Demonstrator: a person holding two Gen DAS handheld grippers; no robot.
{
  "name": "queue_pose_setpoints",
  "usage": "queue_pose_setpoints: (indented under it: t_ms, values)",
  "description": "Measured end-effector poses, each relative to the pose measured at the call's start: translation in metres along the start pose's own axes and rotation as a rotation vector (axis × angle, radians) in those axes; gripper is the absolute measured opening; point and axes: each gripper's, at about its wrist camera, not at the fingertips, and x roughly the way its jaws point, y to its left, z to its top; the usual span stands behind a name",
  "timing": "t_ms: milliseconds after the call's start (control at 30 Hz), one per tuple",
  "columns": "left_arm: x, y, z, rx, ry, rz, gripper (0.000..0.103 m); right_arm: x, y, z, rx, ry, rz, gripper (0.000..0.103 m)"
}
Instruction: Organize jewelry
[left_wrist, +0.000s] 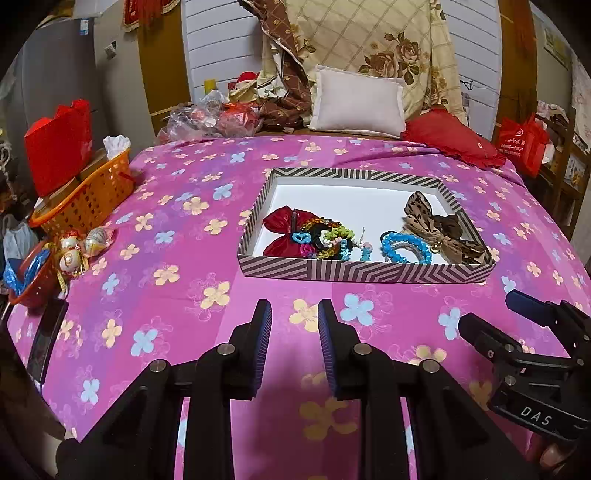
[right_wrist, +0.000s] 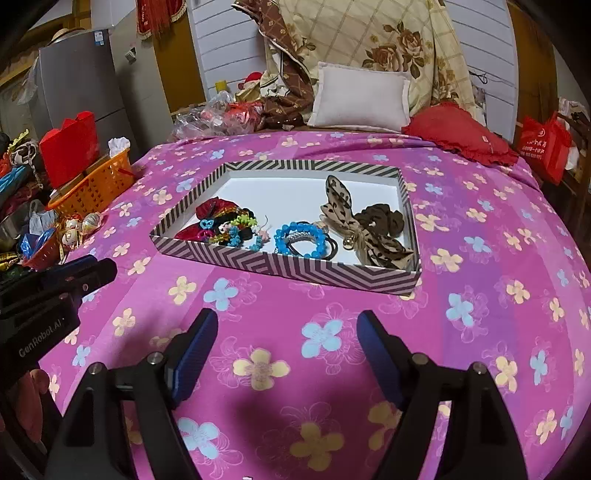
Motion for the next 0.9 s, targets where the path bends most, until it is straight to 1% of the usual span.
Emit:
queue_pose_setpoints:
  t_ms: [333, 900]
  values:
    - [-0.0042, -0.0045, -0.0003, 0.007, -0.005, -0.014, 0.015, -0.0031, 0.0, -0.0005, -0.005, -0.002, -0.003, 0.081]
    - [-0.0001, -0.0064, -0.0031, 0.01, 0.006, -0.013, 0.016, 0.0017, -0.0014, -0.0048, -0.001, 0.015, 0.0, 0.081]
